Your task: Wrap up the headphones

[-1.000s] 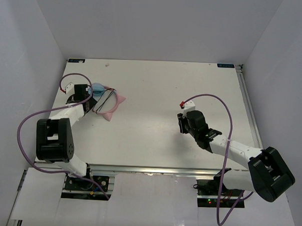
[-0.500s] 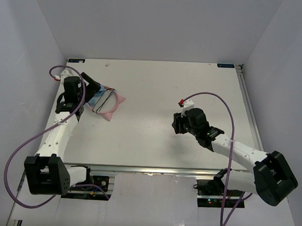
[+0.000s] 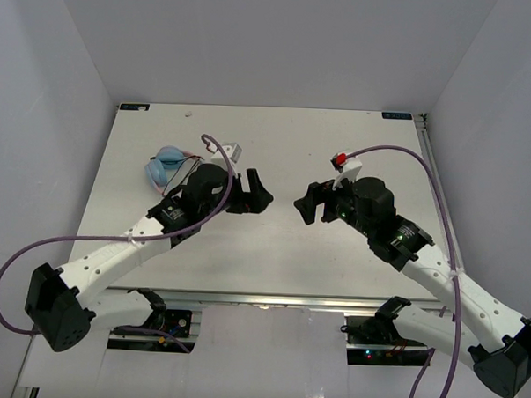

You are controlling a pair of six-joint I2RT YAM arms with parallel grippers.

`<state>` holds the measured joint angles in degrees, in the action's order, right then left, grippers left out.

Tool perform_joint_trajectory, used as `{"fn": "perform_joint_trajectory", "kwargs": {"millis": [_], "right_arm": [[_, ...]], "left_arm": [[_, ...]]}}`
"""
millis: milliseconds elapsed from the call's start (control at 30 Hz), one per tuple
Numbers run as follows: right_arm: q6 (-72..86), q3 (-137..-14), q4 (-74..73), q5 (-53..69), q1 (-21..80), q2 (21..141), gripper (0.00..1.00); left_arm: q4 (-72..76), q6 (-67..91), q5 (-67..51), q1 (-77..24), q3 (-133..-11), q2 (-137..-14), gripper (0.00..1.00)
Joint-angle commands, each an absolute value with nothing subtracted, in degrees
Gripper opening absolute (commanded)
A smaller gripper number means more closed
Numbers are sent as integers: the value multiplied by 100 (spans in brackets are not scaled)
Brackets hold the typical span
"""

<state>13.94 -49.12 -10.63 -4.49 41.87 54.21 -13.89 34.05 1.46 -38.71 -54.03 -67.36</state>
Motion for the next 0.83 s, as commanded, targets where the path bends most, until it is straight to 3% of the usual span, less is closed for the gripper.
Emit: {"fn": "perform_joint_trajectory", "kwargs": {"millis": [0, 133, 333, 800], "right_arm": [[1843, -4764, -1213, -682, 4192, 5105, 90], [2388, -4329, -756, -551, 4218, 4633, 90], [2170, -3898, -471, -986, 4219, 4467, 90], [2072, -3680, -158, -677, 4219, 4658, 90]], "left_arm": [[-1137, 2995, 903, -4629, -4875, -5949, 98], [-582, 2756, 1388, -5228, -4166, -5490, 98], [962, 2253, 535, -5309, -3211, -4708, 98], [912, 2059, 1625, -5385, -2711, -3880, 98]]}}
